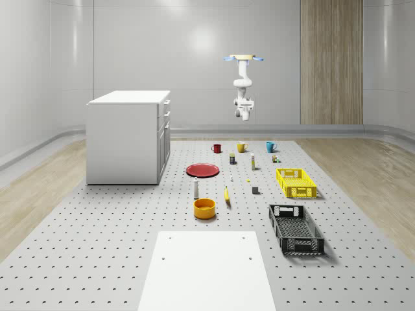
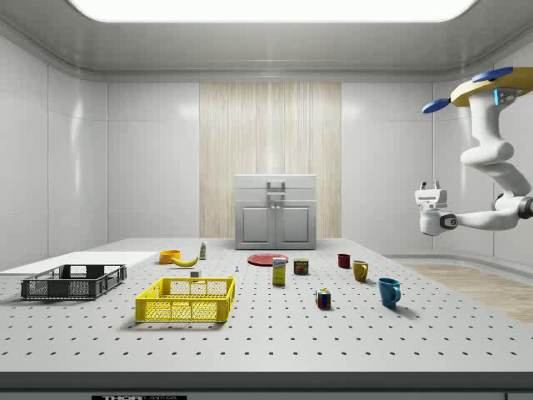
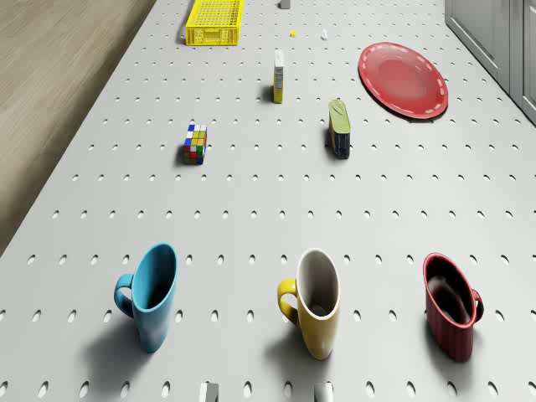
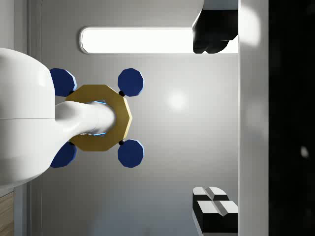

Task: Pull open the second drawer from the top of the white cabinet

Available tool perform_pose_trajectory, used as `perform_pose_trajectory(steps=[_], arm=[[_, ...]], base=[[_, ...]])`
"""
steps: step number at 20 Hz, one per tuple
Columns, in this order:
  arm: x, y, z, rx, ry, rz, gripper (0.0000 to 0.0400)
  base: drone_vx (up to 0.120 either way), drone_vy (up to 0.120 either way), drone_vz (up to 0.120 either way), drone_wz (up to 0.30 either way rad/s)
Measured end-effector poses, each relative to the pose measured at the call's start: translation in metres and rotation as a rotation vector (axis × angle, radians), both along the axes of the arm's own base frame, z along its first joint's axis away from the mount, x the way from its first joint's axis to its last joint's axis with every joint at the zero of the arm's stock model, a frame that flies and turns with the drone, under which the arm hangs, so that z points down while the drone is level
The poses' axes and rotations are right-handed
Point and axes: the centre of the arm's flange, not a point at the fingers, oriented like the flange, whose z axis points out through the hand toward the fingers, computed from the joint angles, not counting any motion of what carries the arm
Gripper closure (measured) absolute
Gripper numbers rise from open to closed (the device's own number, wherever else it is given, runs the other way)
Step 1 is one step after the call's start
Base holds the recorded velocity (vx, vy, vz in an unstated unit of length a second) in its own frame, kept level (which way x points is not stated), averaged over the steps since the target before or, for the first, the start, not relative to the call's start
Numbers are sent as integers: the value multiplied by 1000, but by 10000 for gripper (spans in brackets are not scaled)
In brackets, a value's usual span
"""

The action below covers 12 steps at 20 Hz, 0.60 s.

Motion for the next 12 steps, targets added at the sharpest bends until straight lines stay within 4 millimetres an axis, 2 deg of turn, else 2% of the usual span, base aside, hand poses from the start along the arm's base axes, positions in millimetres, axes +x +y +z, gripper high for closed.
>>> perform_pose_trajectory(steps=[2,5,12], arm=[[-3,0,15,0,-2,0,53],[-4,0,37,0,-4,0,78],[-1,0,75,0,-9,0,96]], base=[[0,0,0,0],[0,0,0,0],[0,0,0,0]])
